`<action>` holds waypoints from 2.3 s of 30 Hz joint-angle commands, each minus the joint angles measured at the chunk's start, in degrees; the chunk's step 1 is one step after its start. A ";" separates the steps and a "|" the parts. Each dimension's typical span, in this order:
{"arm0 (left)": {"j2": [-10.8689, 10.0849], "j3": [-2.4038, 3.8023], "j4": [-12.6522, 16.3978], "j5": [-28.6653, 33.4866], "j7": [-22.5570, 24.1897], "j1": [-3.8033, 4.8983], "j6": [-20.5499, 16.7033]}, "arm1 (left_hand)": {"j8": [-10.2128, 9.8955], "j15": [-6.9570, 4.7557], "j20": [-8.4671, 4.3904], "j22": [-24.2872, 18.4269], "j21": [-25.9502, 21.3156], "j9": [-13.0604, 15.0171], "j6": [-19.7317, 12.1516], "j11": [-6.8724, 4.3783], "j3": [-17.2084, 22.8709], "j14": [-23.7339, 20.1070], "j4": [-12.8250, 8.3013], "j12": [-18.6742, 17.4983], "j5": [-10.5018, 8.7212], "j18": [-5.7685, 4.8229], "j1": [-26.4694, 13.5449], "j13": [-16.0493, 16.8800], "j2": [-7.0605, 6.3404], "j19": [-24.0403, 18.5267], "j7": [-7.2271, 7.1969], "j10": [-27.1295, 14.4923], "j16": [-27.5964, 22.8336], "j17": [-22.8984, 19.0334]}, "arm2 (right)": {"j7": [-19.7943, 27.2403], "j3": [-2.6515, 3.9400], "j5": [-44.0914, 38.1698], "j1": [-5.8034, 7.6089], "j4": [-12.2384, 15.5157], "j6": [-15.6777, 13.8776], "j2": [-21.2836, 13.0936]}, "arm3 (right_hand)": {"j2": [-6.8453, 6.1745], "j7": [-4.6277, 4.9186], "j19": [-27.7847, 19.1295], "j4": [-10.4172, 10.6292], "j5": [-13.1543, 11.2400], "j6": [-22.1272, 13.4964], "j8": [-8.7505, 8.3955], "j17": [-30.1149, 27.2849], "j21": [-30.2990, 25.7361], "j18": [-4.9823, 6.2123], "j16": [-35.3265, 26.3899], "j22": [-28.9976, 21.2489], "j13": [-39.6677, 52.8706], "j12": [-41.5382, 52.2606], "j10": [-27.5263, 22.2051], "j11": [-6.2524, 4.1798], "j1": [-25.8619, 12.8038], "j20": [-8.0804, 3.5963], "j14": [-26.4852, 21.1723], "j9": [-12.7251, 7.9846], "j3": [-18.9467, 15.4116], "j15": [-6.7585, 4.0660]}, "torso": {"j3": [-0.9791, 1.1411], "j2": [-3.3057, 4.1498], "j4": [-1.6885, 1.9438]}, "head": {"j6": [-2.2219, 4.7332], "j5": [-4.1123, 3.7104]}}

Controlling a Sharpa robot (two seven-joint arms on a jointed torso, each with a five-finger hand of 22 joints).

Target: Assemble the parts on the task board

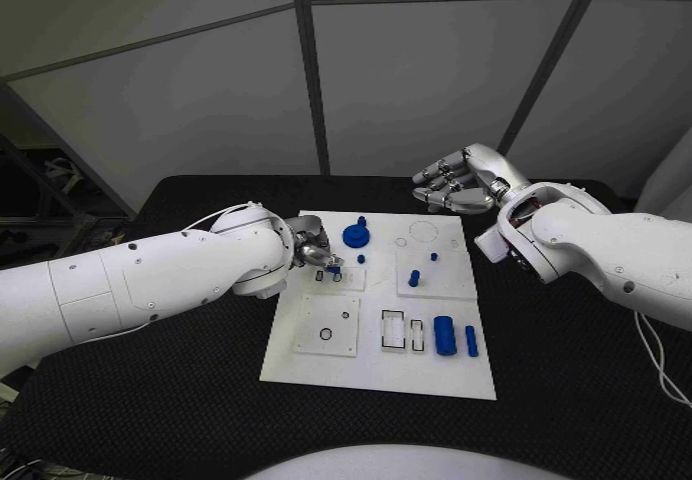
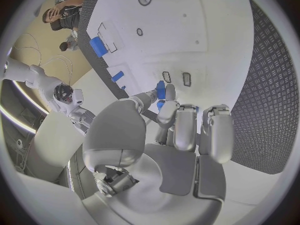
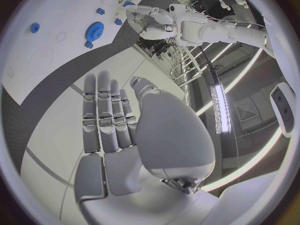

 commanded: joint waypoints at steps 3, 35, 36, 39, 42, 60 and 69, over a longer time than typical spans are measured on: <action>0.29 -0.07 -0.35 -2.66 -0.13 -0.20 -2.76 | 0.32 -0.36 -0.13 6.81 0.39 0.15 -0.38 -0.44 10.11 2.32 -9.69 -0.28 0.24 -1.19 -0.49 -0.06 0.11 0.43 0.09 0.42 -0.21 0.69 | 0.15 0.04 -2.11 0.12 0.08 0.21 0.02 | -0.30 0.21 0.11 -0.40 0.27 -0.19 -0.30 -0.09 -0.40 0.56 -0.41 -0.10 -0.08 -0.23 -0.33 -0.10 0.09 0.44 0.04 -0.04 0.18 0.28 | -0.10 0.10 0.10 | -0.05 0.08; 1.42 -0.51 -1.40 -4.33 -0.55 -1.01 2.87 | 0.70 -0.39 -0.18 6.82 0.37 0.67 -0.62 -0.46 10.41 2.32 -9.66 -0.26 0.21 -1.18 -1.15 -0.08 0.13 0.44 0.05 0.45 -0.27 0.68 | -0.33 0.03 -4.00 0.11 -0.04 0.27 0.36 | -0.10 0.25 0.14 -0.35 0.34 -0.14 -0.25 -0.08 -0.50 0.56 -0.57 -0.14 -0.17 -0.25 -0.36 -0.07 0.01 0.45 0.08 -0.02 0.29 0.30 | -0.02 0.09 0.06 | -0.20 -0.18; 1.43 -0.51 -1.36 -4.33 -0.56 -1.01 3.08 | 0.81 -0.38 -0.18 6.82 0.36 0.81 -0.67 -0.46 10.39 2.32 -9.64 -0.25 0.17 -1.18 -1.37 -0.06 0.07 0.43 0.03 0.44 -0.28 0.68 | -0.32 0.03 -4.01 0.11 -0.06 0.28 0.40 | -0.05 0.26 0.14 -0.29 0.36 -0.14 -0.24 -0.09 -0.54 0.56 -0.62 -0.16 -0.20 -0.26 -0.39 -0.05 -0.08 0.47 0.08 -0.02 0.30 0.32 | 0.00 0.09 0.06 | -0.14 -0.20; 1.45 -0.51 -1.29 -4.33 -0.57 -1.02 3.72 | 0.98 -0.39 -0.18 6.83 0.35 1.00 -0.68 -0.49 10.33 2.32 -9.62 -0.21 0.13 -1.18 -1.64 -0.03 -0.03 0.43 -0.02 0.45 -0.28 0.70 | -0.31 0.03 -4.02 0.11 -0.10 0.33 0.48 | 0.00 0.27 0.14 -0.22 0.37 -0.14 -0.23 -0.09 -0.58 0.55 -0.67 -0.18 -0.24 -0.27 -0.41 -0.03 -0.18 0.48 0.08 -0.01 0.30 0.34 | -0.04 0.11 0.09 | -0.07 -0.27; 1.43 -0.51 -1.26 -4.33 -0.59 -1.02 4.40 | 0.98 -0.39 -0.18 6.83 0.35 1.00 -0.68 -0.49 10.33 2.32 -9.62 -0.21 0.13 -1.18 -1.64 -0.03 -0.03 0.43 -0.03 0.45 -0.28 0.70 | -0.30 0.03 -4.02 0.11 -0.17 0.38 0.55 | 0.00 0.27 0.14 -0.22 0.37 -0.14 -0.23 -0.09 -0.58 0.55 -0.67 -0.18 -0.24 -0.27 -0.41 -0.03 -0.18 0.48 0.08 -0.01 0.30 0.34 | -0.06 0.09 0.09 | -0.09 -0.23; 1.43 -0.52 -1.57 -4.33 -0.62 -1.03 6.13 | 1.37 -0.45 -0.21 6.88 0.35 1.40 -0.64 -0.59 10.26 2.33 -9.58 -0.08 0.09 -1.19 -2.05 0.09 -0.06 0.46 -0.17 0.55 -0.29 0.72 | -0.29 0.02 -4.03 0.10 -0.30 0.58 0.65 | 0.02 0.28 0.14 -0.17 0.37 -0.13 -0.22 -0.09 -0.62 0.54 -0.73 -0.20 -0.26 -0.28 -0.44 -0.02 -0.25 0.49 0.08 -0.01 0.30 0.36 | -0.01 0.13 0.05 | -0.30 -0.05; 1.76 -0.52 -2.07 -4.33 -0.59 -1.02 6.47 | 2.21 -0.76 -0.44 7.29 0.47 2.40 -0.28 -1.06 6.76 2.39 -7.48 0.51 -0.26 -1.27 -5.57 0.57 -0.50 0.73 -0.89 1.00 -0.32 0.84 | -0.29 0.02 -3.85 0.10 -0.38 0.58 0.71 | 0.01 0.28 0.13 -0.15 0.38 -0.12 -0.21 -0.09 -0.66 0.54 -0.77 -0.21 -0.29 -0.30 -0.47 -0.01 -0.29 0.50 0.07 0.00 0.29 0.37 | -0.02 0.16 0.05 | -0.36 -0.09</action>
